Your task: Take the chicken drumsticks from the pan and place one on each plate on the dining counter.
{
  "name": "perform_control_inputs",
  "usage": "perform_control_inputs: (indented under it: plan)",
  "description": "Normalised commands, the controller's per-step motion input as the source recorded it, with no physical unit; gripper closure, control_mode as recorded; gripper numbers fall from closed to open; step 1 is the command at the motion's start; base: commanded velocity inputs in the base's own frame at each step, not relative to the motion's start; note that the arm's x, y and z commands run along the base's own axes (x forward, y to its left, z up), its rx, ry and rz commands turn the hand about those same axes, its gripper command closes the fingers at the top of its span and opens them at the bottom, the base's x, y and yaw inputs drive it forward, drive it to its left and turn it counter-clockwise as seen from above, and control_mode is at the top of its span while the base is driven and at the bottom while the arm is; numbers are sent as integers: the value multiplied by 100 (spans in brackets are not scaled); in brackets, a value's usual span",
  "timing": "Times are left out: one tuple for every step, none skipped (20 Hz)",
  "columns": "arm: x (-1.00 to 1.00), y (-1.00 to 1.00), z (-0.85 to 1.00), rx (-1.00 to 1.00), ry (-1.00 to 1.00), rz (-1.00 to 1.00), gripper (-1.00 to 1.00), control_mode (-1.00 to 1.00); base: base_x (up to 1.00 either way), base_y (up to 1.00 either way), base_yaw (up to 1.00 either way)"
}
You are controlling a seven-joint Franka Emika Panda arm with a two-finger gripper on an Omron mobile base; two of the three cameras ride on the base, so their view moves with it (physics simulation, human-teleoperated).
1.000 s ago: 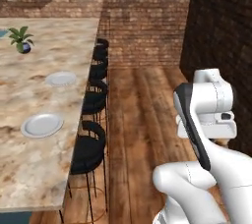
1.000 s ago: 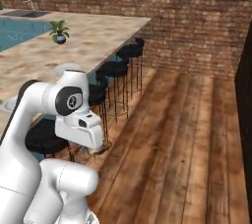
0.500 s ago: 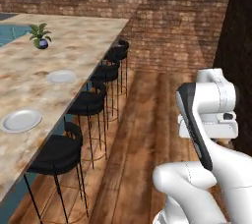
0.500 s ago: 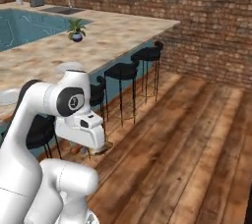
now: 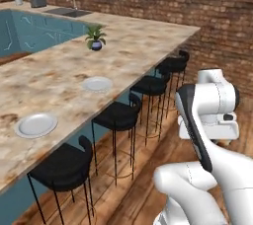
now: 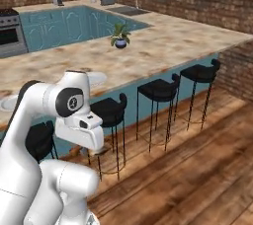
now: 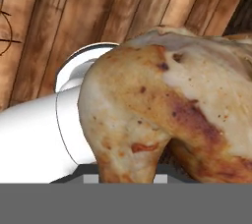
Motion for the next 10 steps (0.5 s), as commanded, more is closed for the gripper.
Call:
perform_control_inputs:
  plan:
    - [0, 0, 0, 0, 0, 0, 100, 100, 76, -64, 62]
    - [0, 0, 0, 0, 0, 0, 100, 100, 77, -61, 63]
    - [0, 0, 0, 0, 0, 0, 100, 100, 87, -58, 61]
    - [0, 0, 0, 0, 0, 0, 100, 100, 94, -52, 59]
    - [0, 0, 0, 0, 0, 0, 100, 100, 95, -47, 58]
    - [0, 0, 0, 0, 0, 0, 100, 100, 96, -44, 57]
    - [0, 0, 0, 0, 0, 0, 100, 100, 93, -46, 56]
    - [0, 0, 0, 0, 0, 0, 100, 100, 84, -53, 54]
    - [0, 0, 0, 0, 0, 0, 100, 100, 80, -56, 52]
    - [0, 0, 0, 0, 0, 0, 100, 100, 79, -51, 50]
